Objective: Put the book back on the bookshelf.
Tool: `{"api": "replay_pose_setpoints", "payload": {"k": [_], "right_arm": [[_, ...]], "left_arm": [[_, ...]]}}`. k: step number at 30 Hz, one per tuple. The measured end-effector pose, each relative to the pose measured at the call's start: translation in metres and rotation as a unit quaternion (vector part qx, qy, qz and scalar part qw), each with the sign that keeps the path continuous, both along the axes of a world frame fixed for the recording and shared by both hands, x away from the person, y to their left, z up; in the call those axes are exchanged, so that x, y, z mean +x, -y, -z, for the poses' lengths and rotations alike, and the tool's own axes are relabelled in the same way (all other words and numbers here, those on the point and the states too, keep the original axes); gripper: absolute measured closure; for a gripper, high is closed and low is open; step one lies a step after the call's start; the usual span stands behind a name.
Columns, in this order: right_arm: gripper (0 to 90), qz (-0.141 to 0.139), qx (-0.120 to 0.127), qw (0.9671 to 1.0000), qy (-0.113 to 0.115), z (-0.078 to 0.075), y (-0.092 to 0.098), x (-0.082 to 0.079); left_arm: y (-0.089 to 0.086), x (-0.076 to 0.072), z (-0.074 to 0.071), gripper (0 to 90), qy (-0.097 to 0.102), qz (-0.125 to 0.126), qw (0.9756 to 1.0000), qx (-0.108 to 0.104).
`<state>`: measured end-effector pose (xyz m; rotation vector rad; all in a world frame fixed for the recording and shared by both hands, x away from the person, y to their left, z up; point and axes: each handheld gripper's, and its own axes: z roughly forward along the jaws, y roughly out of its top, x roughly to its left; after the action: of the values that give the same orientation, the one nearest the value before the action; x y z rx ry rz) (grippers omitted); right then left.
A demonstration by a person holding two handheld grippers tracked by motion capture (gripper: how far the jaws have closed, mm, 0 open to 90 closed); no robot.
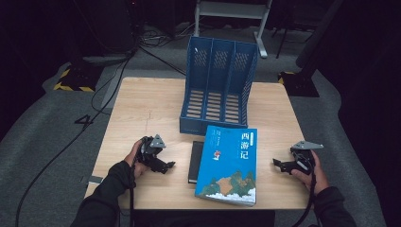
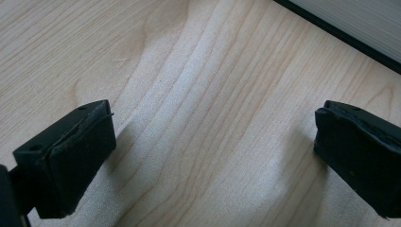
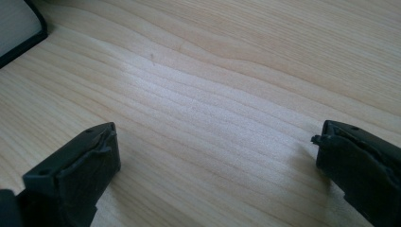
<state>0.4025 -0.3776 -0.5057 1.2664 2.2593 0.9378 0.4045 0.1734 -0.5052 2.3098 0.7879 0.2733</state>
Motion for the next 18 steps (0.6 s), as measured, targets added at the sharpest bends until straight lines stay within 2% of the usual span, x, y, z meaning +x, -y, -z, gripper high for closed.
{"api": "replay_pose_setpoints", "payload": {"k": [5, 12, 18], "right_arm": [[0.5, -0.004, 0.000, 1.0000, 0.000, 0.0000, 0.0011, 0.0005], [0.5, -0.015, -0.002, 0.9999, -0.002, -0.0005, 0.0032, 0.0027], [4.6, -0.015, -0.008, 0.9997, -0.018, -0.0043, 0.0012, 0.0026]], "left_arm": [[0.0002, -0.0022, -0.0002, 0.3, 0.002, -0.006, 1.0000, 0.001], [-0.0001, -0.0028, 0.0000, 0.2, 0.001, 0.002, 1.0000, 0.000], [-0.0008, -0.0025, 0.0000, 0.1, 0.001, 0.007, 1.0000, 0.000]]}}
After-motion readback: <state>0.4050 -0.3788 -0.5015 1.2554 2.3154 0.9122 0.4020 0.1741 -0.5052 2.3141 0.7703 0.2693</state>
